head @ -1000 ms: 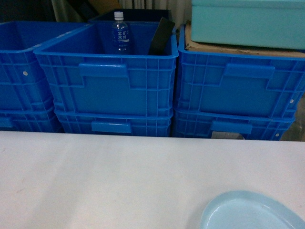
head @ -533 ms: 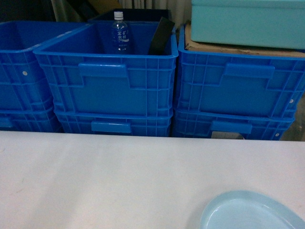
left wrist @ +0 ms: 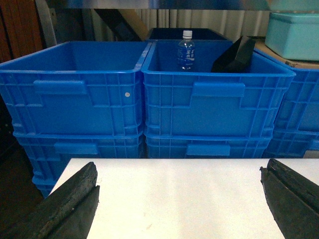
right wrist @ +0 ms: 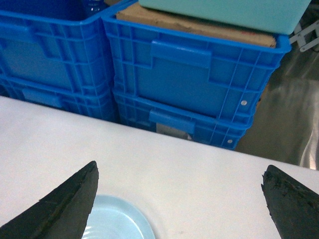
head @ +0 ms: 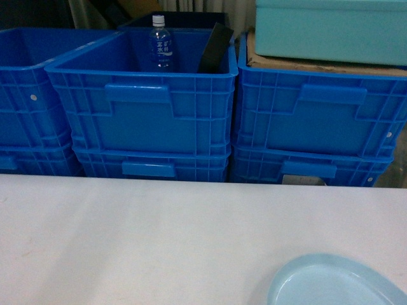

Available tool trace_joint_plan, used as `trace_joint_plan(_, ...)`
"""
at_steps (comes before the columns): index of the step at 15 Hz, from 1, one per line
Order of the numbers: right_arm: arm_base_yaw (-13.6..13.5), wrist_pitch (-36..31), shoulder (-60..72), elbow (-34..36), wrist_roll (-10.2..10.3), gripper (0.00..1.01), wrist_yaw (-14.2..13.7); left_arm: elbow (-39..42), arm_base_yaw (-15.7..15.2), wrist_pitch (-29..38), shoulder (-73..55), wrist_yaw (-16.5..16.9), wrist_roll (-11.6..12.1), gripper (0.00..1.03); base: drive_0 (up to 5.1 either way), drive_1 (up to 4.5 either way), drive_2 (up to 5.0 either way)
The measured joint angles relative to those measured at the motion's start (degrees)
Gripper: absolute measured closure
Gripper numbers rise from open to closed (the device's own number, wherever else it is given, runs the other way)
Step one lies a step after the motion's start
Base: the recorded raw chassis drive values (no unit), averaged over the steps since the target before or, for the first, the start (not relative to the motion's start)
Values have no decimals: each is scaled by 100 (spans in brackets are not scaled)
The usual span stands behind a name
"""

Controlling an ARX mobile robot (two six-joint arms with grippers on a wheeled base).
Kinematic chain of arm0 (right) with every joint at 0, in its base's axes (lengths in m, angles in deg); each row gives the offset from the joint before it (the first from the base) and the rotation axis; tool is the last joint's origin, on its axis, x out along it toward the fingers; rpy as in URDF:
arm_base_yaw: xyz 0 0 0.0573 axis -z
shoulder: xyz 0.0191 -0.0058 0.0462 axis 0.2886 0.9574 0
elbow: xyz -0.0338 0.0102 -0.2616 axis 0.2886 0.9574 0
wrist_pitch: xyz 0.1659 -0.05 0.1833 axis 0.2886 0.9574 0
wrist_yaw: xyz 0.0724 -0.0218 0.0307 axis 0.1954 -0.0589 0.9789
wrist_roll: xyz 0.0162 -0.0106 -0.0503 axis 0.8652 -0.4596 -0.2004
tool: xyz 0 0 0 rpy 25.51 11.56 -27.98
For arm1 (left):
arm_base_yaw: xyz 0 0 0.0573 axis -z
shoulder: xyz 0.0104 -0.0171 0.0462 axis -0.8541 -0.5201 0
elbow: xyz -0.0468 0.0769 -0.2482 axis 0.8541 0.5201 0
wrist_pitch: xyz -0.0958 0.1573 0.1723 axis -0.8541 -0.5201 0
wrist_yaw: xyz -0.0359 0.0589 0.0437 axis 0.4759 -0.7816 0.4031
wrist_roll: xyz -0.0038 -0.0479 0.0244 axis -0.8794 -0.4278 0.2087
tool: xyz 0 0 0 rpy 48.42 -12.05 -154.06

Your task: Place blue tray on left shelf second layer neatly

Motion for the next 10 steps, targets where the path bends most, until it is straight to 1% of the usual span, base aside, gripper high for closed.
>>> trace_joint_plan(1,-83,22,236,-15,-116,3,-4,0,0,2,0,-2,0,5,0,0,0)
trace_joint_plan(2,-188,-177,542,-15,-188,3,-57,0,0,2,0,-2,0,5,0,0,0)
trace_joint_plan(4,-387,-286,999,11,-313,3,-98,0,0,2,0,-2,0,5,0,0,0)
trace_joint_plan(6,-575,-275,1497,33,-426,3,-216,0,0,2,0,-2,0,5,0,0,0)
trace_joint_plan(7,-675,-184,1733,33,-435,3,-291,0,0,0,0,-2,0,5,0,0,0)
trace_joint_plan(8,-739,-170,2031,31,-442,3,-304,0,0,2,0,-2,0,5,0,0,0)
trace_joint_plan(9,-804,-229,2328,0,-468,3,-361,0,0,2,0,-2,0,5,0,0,0)
trace_joint_plan(10,-866,-442,2634,-17,-487,3,-389,0,0,2,0,-2,0,5,0,0,0)
